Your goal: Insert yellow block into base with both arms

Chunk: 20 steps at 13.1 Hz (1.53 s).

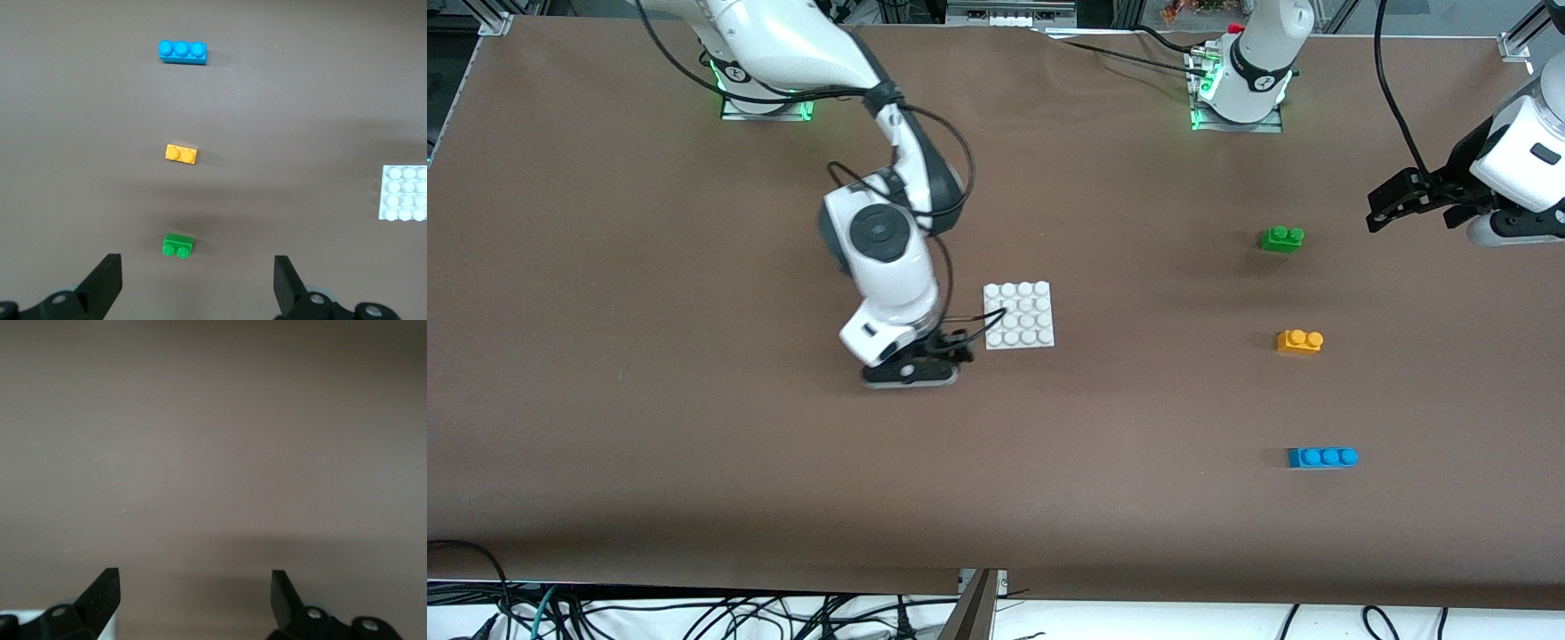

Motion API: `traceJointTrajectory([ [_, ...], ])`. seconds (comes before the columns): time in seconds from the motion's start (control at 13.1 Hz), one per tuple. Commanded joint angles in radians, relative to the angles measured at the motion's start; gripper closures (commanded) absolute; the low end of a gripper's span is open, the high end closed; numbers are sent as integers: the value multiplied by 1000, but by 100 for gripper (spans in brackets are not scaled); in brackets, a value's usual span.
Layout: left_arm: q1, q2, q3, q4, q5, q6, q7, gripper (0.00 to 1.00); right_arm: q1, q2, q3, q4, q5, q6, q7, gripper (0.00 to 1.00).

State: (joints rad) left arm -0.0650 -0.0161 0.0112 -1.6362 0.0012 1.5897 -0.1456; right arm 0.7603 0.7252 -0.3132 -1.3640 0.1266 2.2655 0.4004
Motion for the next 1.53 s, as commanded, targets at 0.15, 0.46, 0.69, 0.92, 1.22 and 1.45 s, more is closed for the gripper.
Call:
traceJointTrajectory([
  [0.15,-2,13,0,33,-1,-25,-6,0,-159,-140,-9,-9,15,-197,-221,0],
  [0.46,-2,13,0,32,-1,-25,-8,0,-243,-194,-29,-10,-2,-248,-329,0],
  [0.69,-2,13,1,32,-1,-25,-6,0,-373,-301,56,-44,-76,-333,-377,0],
  [0.92,1,15,1,32,-1,-25,-6,0,-547,-459,140,-151,-71,-337,-385,0],
  [1.22,-2,13,0,33,-1,-25,-6,0,-651,-598,147,-211,-103,-431,-379,0],
  [1.45,-4,12,-7,33,-1,-25,-5,0,-680,-658,148,-251,-104,-515,-379,0],
])
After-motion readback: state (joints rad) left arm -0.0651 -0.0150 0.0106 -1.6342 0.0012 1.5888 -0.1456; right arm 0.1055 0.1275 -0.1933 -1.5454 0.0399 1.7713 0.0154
